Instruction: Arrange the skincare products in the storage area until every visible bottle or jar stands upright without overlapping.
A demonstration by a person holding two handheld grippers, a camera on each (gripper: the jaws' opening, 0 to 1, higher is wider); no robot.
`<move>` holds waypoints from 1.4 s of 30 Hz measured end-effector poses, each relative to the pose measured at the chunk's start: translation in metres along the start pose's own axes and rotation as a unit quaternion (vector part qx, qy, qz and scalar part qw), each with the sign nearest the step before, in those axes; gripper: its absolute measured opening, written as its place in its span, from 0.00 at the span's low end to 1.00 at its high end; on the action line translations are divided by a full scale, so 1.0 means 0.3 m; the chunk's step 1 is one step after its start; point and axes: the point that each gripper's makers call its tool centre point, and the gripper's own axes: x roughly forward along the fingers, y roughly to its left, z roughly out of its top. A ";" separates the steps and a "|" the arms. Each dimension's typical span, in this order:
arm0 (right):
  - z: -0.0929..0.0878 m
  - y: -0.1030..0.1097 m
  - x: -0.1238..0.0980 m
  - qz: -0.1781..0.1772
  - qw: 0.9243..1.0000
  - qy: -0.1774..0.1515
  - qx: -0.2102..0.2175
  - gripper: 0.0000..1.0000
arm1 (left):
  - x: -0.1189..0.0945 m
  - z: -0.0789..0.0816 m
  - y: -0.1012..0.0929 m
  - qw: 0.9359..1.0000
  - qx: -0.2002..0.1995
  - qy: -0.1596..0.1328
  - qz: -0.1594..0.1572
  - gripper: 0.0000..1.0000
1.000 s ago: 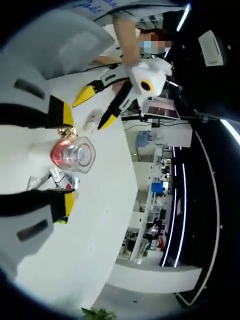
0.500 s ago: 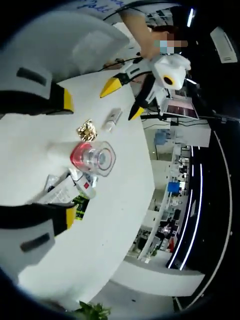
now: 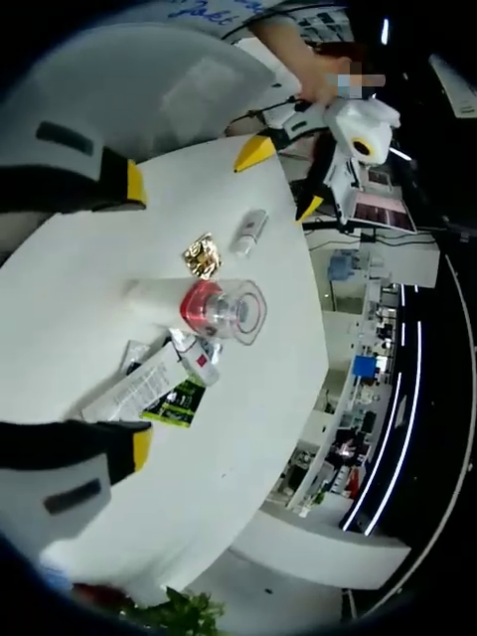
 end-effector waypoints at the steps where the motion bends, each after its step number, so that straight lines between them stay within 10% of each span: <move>1: -0.003 -0.003 -0.006 -0.003 1.000 0.002 0.000 0.90 | -0.003 -0.004 0.003 1.000 -0.005 0.003 0.004 0.79; 15: -0.054 -0.021 -0.055 -0.020 0.999 0.032 0.001 0.99 | -0.051 -0.006 -0.005 1.000 -0.019 -0.007 0.017 0.97; 42: -0.144 -0.160 0.022 -0.014 0.996 0.089 -0.026 1.00 | -0.051 -0.048 -0.020 1.000 -0.028 -0.005 0.005 0.97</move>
